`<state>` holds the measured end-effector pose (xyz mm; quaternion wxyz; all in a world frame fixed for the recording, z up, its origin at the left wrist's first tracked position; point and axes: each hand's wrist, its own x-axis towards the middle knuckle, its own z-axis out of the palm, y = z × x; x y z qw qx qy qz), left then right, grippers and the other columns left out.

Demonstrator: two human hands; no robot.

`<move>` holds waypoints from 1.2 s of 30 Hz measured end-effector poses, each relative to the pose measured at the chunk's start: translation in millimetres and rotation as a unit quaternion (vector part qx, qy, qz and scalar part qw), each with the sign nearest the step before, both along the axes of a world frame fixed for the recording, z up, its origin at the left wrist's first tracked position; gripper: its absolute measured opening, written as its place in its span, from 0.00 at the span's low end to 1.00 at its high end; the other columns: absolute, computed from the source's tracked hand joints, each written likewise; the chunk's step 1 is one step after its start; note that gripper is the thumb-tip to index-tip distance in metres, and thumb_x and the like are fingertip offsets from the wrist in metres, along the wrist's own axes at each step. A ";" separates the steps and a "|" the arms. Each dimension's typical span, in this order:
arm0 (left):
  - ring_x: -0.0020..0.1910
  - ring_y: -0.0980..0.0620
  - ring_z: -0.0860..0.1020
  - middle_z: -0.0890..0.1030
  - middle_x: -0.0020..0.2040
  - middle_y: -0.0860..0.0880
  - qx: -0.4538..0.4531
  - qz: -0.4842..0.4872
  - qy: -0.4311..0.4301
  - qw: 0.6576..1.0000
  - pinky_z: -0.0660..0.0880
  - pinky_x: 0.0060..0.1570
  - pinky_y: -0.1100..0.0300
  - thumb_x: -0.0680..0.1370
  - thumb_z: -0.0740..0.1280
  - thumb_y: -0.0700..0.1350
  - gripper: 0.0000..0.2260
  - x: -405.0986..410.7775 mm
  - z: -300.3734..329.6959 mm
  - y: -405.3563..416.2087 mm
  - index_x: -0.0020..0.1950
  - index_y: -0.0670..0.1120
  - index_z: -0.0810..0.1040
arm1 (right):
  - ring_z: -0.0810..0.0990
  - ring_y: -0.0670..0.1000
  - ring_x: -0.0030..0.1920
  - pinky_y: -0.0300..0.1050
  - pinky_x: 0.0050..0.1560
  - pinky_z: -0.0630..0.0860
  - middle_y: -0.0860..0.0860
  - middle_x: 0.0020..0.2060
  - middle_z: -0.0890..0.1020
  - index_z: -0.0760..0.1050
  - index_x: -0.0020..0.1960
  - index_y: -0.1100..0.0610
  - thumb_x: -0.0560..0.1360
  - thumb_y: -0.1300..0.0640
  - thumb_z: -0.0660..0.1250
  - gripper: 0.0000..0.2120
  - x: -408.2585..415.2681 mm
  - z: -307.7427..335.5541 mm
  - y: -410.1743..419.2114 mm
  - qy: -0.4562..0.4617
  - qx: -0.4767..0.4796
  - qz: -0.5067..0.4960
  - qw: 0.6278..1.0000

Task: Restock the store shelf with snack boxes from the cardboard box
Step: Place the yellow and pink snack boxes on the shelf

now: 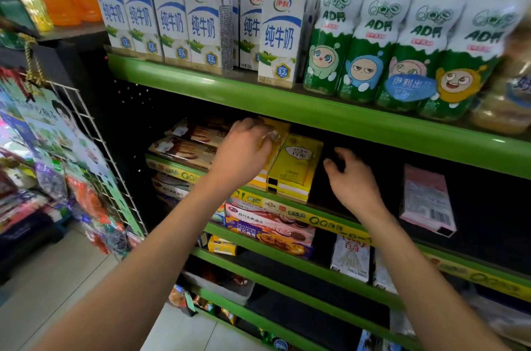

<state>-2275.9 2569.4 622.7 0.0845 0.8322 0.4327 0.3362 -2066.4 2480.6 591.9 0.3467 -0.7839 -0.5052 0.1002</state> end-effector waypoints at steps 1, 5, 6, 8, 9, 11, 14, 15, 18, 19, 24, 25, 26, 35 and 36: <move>0.59 0.42 0.75 0.80 0.57 0.44 0.017 -0.024 -0.006 1.000 0.73 0.55 0.52 0.79 0.62 0.46 0.13 7.4 2.2 -12.4 0.58 0.44 0.82 | 0.78 0.61 0.61 0.50 0.58 0.76 0.57 0.66 0.76 0.70 0.71 0.54 0.80 0.45 0.62 0.23 11.0 0.3 -8.6 -0.061 0.004 -0.022 0.998; 0.53 0.45 0.78 0.83 0.51 0.46 0.016 -0.151 -0.028 0.988 0.75 0.50 0.53 0.78 0.61 0.46 0.14 48.9 -6.3 -65.7 0.54 0.42 0.84 | 0.68 0.66 0.69 0.63 0.67 0.67 0.60 0.71 0.69 0.67 0.73 0.52 0.75 0.36 0.61 0.32 64.8 1.7 -46.3 -0.214 -0.151 -0.139 0.955; 0.53 0.45 0.79 0.83 0.52 0.46 -0.002 -0.180 -0.024 0.983 0.75 0.50 0.54 0.78 0.61 0.45 0.14 60.6 -11.4 -75.9 0.55 0.42 0.83 | 0.65 0.67 0.71 0.65 0.68 0.65 0.61 0.73 0.65 0.64 0.74 0.52 0.74 0.32 0.60 0.36 77.2 0.5 -55.4 -0.222 -0.209 -0.159 0.939; 0.55 0.47 0.78 0.82 0.54 0.47 -0.053 -0.226 -0.003 0.973 0.75 0.53 0.54 0.79 0.62 0.45 0.13 83.7 -22.8 -89.4 0.58 0.43 0.82 | 0.60 0.68 0.73 0.65 0.70 0.62 0.62 0.77 0.58 0.57 0.78 0.51 0.72 0.27 0.59 0.43 94.4 -3.5 -69.3 -0.179 -0.292 -0.166 0.925; 0.57 0.48 0.78 0.81 0.56 0.47 -0.079 -0.240 0.009 0.967 0.74 0.56 0.55 0.80 0.62 0.45 0.13 94.1 -28.0 -93.4 0.60 0.43 0.82 | 0.60 0.68 0.74 0.64 0.70 0.61 0.61 0.78 0.55 0.54 0.79 0.51 0.72 0.27 0.59 0.45 99.1 -6.8 -73.9 -0.149 -0.312 -0.165 0.924; 0.59 0.50 0.77 0.80 0.59 0.49 -0.132 -0.256 0.022 0.957 0.72 0.59 0.58 0.80 0.63 0.46 0.13 111.0 -35.6 -98.5 0.62 0.45 0.81 | 0.62 0.68 0.72 0.60 0.69 0.63 0.60 0.77 0.56 0.53 0.79 0.51 0.73 0.30 0.61 0.43 106.1 -13.5 -78.0 -0.128 -0.300 -0.167 0.930; 0.56 0.54 0.78 0.80 0.58 0.51 -0.212 -0.257 -0.013 0.943 0.71 0.55 0.65 0.80 0.65 0.47 0.14 126.0 -41.6 -100.2 0.65 0.47 0.79 | 0.70 0.64 0.67 0.51 0.61 0.69 0.56 0.70 0.70 0.61 0.75 0.50 0.76 0.41 0.64 0.31 110.6 -10.9 -83.8 -0.020 -0.174 -0.159 0.972; 0.54 0.56 0.78 0.79 0.58 0.52 -0.255 -0.247 -0.040 0.934 0.71 0.54 0.67 0.80 0.65 0.48 0.15 130.2 -41.7 -100.4 0.67 0.49 0.77 | 0.75 0.59 0.62 0.48 0.55 0.71 0.53 0.63 0.75 0.65 0.73 0.51 0.77 0.46 0.65 0.27 110.2 -6.4 -87.0 0.120 -0.084 -0.152 0.977; 0.53 0.57 0.79 0.79 0.58 0.52 -0.415 -0.233 -0.135 0.869 0.76 0.58 0.60 0.81 0.65 0.51 0.20 138.8 -37.6 -100.1 0.73 0.51 0.70 | 0.80 0.54 0.51 0.48 0.54 0.73 0.56 0.51 0.81 0.76 0.62 0.62 0.71 0.58 0.64 0.21 95.8 4.5 -95.6 0.628 0.178 -0.018 0.757; 0.53 0.57 0.80 0.80 0.56 0.54 -0.458 -0.236 -0.161 0.842 0.77 0.57 0.59 0.81 0.65 0.50 0.18 141.8 -37.1 -100.1 0.71 0.52 0.70 | 0.81 0.55 0.52 0.50 0.59 0.73 0.59 0.51 0.82 0.77 0.59 0.64 0.69 0.59 0.63 0.20 90.7 3.4 -98.6 0.693 0.197 0.021 0.693; 0.51 0.61 0.81 0.80 0.53 0.60 -0.447 -0.211 -0.216 0.842 0.77 0.46 0.70 0.80 0.66 0.38 0.22 139.0 -40.1 -91.0 0.73 0.49 0.68 | 0.84 0.58 0.51 0.54 0.52 0.81 0.60 0.50 0.85 0.77 0.59 0.66 0.73 0.72 0.57 0.18 66.0 -5.6 -94.4 0.582 0.119 0.007 0.804; 0.55 0.57 0.80 0.79 0.57 0.56 -0.437 -0.201 -0.209 0.851 0.77 0.51 0.66 0.80 0.66 0.38 0.26 136.0 -40.5 -88.3 0.76 0.48 0.64 | 0.85 0.57 0.51 0.54 0.53 0.81 0.58 0.50 0.86 0.78 0.59 0.63 0.75 0.72 0.58 0.17 65.7 -7.3 -92.3 0.542 0.111 -0.010 0.833; 0.58 0.54 0.79 0.78 0.61 0.54 -0.430 -0.196 -0.206 0.857 0.78 0.57 0.60 0.80 0.66 0.38 0.27 133.3 -41.1 -85.1 0.77 0.48 0.63 | 0.85 0.55 0.52 0.54 0.56 0.80 0.55 0.50 0.86 0.80 0.58 0.58 0.76 0.71 0.60 0.17 66.5 -7.5 -90.1 0.494 0.104 -0.013 0.863; 0.68 0.49 0.73 0.73 0.71 0.50 -0.385 -0.190 -0.234 0.872 0.75 0.65 0.50 0.82 0.62 0.38 0.25 117.5 -52.0 -72.1 0.77 0.52 0.63 | 0.85 0.49 0.53 0.51 0.53 0.80 0.49 0.52 0.86 0.75 0.64 0.46 0.78 0.62 0.67 0.18 77.9 -22.3 -73.9 0.399 0.057 0.058 0.913; 0.69 0.50 0.72 0.71 0.72 0.50 -0.377 -0.194 -0.222 0.878 0.74 0.66 0.51 0.83 0.61 0.39 0.24 118.2 -52.3 -73.2 0.78 0.53 0.62 | 0.85 0.51 0.52 0.51 0.52 0.81 0.51 0.54 0.85 0.74 0.66 0.49 0.78 0.63 0.67 0.19 79.4 -24.4 -73.6 0.417 0.060 0.054 0.905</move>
